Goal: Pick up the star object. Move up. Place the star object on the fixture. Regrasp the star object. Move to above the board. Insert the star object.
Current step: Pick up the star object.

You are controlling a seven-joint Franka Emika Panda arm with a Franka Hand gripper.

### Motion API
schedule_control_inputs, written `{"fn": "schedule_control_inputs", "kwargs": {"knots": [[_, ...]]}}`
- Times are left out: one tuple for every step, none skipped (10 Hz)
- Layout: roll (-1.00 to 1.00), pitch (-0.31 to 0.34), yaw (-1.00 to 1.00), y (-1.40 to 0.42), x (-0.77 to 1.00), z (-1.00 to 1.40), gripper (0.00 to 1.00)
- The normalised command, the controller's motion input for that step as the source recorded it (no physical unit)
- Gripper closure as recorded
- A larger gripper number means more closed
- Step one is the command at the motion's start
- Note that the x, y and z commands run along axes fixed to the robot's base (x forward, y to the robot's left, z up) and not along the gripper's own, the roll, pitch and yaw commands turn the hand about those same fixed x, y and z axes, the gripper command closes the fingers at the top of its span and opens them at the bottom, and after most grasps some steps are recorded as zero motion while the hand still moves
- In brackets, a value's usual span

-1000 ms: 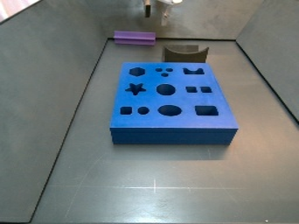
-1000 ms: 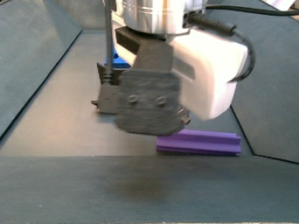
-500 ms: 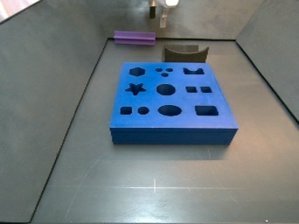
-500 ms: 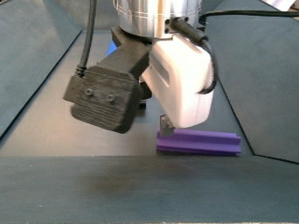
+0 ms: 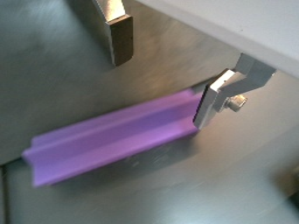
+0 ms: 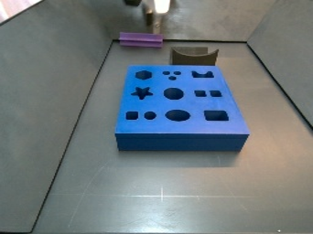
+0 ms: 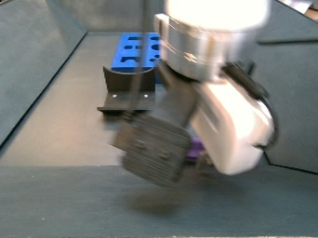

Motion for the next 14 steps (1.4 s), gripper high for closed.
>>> {"fn": "schedule_control_inputs", "kwargs": {"knots": [[-0.19,-0.230,-0.51,-0.12,-0.33,-0.34,0.00],[-0.16,-0.207,-0.57,-0.17,-0.35,-0.23,0.00],[-0.16,-0.184,-0.65,-0.22,-0.24,-0.18,0.00],[-0.20,-0.193,-0.69,-0.25,-0.15,-0.16,0.00],[-0.17,-0.180,-0.66,-0.28,-0.15,-0.12,0.00],[-0.18,-0.180,-0.65,-0.24,-0.13,-0.18,0.00],[-0.05,-0.100,-0.56,-0.17,-0.04,-0.34,0.00],[0.00,-0.067,-0.53,-0.15,-0.06,-0.45,0.00],[0.00,-0.059,-0.39,-0.06,-0.15,-0.50,0.00],[0.05,-0.070,-0.07,-0.01,-0.20,-0.47,0.00],[0.00,-0.086,0.00,0.00,-0.12,-0.34,0.00],[0.00,-0.030,0.00,0.00,-0.03,-0.14,0.00],[-0.01,-0.104,0.00,-0.12,-0.03,-0.17,0.00],[-0.05,-0.020,0.00,-0.09,0.00,-0.23,0.00]]}}
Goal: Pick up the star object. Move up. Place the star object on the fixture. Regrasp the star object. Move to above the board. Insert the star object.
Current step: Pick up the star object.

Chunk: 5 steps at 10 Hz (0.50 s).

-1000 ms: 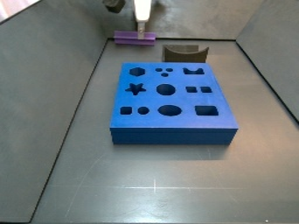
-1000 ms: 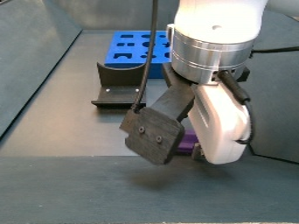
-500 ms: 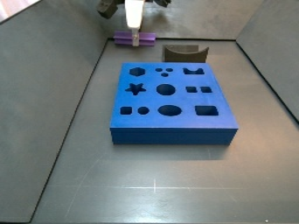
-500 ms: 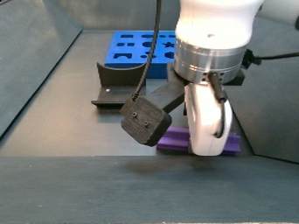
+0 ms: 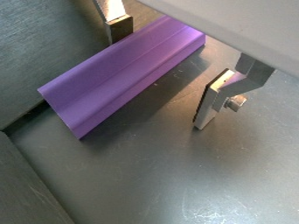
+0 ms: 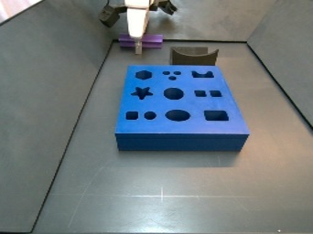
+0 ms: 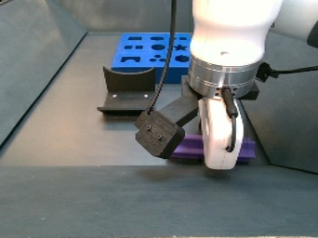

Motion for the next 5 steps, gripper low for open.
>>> {"fn": "schedule_control_inputs", "kwargs": {"knots": [[-0.05,-0.046,0.00,0.00,0.00,-0.11,0.00],[0.00,-0.034,0.00,-0.04,0.00,0.00,0.00],[0.00,0.000,0.00,0.00,0.00,0.00,1.00],[0.00,0.000,0.00,0.00,0.00,0.00,1.00],[0.00,0.000,0.00,0.00,0.00,0.00,1.00]]}}
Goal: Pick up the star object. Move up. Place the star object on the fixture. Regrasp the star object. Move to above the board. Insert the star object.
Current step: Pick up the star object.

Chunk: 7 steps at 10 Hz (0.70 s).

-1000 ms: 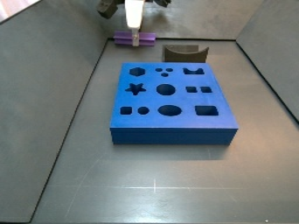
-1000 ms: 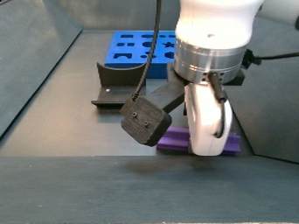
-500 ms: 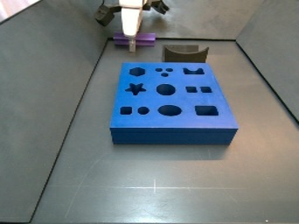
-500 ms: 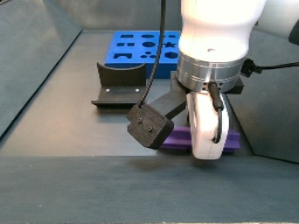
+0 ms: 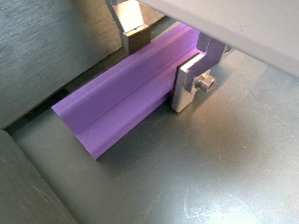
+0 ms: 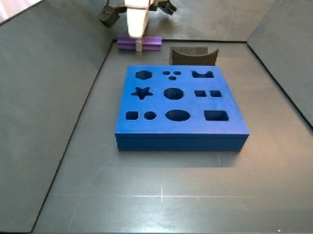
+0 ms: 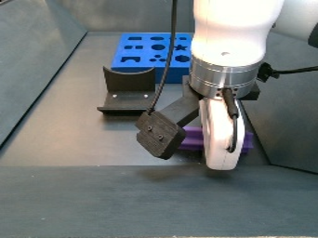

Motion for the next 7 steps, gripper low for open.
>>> {"fn": "schedule_control_inputs", "kwargs": {"knots": [[0.00,0.000,0.00,0.00,0.00,0.00,1.00],[0.00,0.000,0.00,0.00,0.00,0.00,1.00],[0.00,0.000,0.00,0.00,0.00,0.00,1.00],[0.00,0.000,0.00,0.00,0.00,0.00,1.00],[0.00,0.000,0.00,0.00,0.00,0.00,1.00],[0.00,0.000,0.00,0.00,0.00,0.00,1.00],[0.00,0.000,0.00,0.00,0.00,0.00,1.00]]}}
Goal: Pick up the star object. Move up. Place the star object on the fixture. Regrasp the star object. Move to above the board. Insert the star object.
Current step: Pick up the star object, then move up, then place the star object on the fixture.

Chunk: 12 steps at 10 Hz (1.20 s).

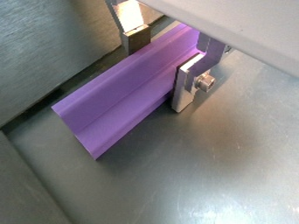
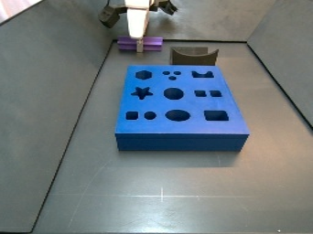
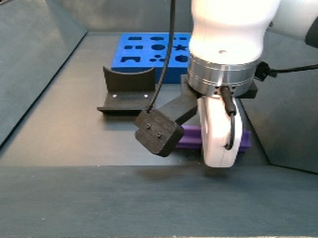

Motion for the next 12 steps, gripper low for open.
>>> {"fn": "schedule_control_inputs", "kwargs": {"knots": [[0.00,0.000,0.00,0.00,0.00,0.00,1.00],[0.00,0.000,0.00,0.00,0.00,0.83,1.00],[0.01,-0.008,-0.01,0.03,0.05,0.82,1.00],[0.03,0.051,-0.03,0.02,0.02,0.65,1.00],[0.04,0.073,-0.03,0.01,0.01,0.57,1.00],[0.06,0.103,-0.03,0.00,0.00,0.41,1.00],[0.08,0.124,-0.01,0.00,-0.01,0.26,1.00],[0.00,0.000,0.00,0.00,0.00,1.00,1.00],[0.01,0.008,0.01,0.00,0.00,1.00,1.00],[0.03,0.041,0.00,0.00,-0.01,1.00,1.00],[0.04,0.065,0.00,0.00,-0.01,1.00,1.00],[0.06,0.098,0.00,-0.01,-0.01,1.00,1.00]]}}
